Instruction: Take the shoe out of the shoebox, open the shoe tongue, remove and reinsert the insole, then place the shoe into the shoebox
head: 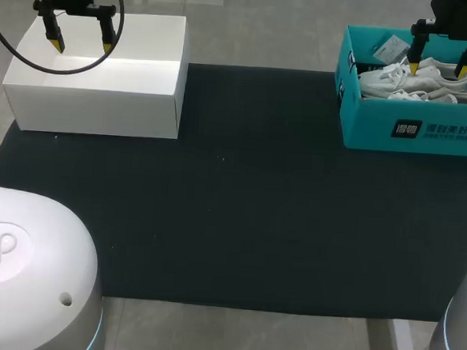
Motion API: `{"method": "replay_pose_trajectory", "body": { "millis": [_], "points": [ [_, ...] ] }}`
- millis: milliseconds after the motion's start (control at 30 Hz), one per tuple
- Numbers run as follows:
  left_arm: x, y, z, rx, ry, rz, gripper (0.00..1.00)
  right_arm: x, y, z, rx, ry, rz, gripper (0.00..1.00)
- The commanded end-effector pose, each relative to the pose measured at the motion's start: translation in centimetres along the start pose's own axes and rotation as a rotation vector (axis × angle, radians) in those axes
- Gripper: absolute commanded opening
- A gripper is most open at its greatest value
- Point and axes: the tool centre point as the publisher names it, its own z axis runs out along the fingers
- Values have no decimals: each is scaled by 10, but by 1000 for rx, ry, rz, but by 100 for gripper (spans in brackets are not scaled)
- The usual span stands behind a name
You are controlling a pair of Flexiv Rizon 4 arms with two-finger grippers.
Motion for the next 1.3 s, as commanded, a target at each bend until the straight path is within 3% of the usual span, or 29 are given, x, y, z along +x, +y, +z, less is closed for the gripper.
{"method": "replay_pose_trajectory", "body": {
  "millis": [33, 567, 967, 1300],
  "points": [
    [0, 0, 0, 0, 0, 0, 100, 0, 0, 0, 0, 0, 0, 100],
    [0, 0, 0, 0, 0, 0, 100, 0, 0, 0, 0, 0, 0, 100],
    [0, 0, 0, 0, 0, 0, 100, -84, 34, 2, -86, -3, 122, 100],
    [0, 0, 0, 0, 0, 0, 100, -132, 61, 34, -121, -72, 149, 100]
  ]
}}
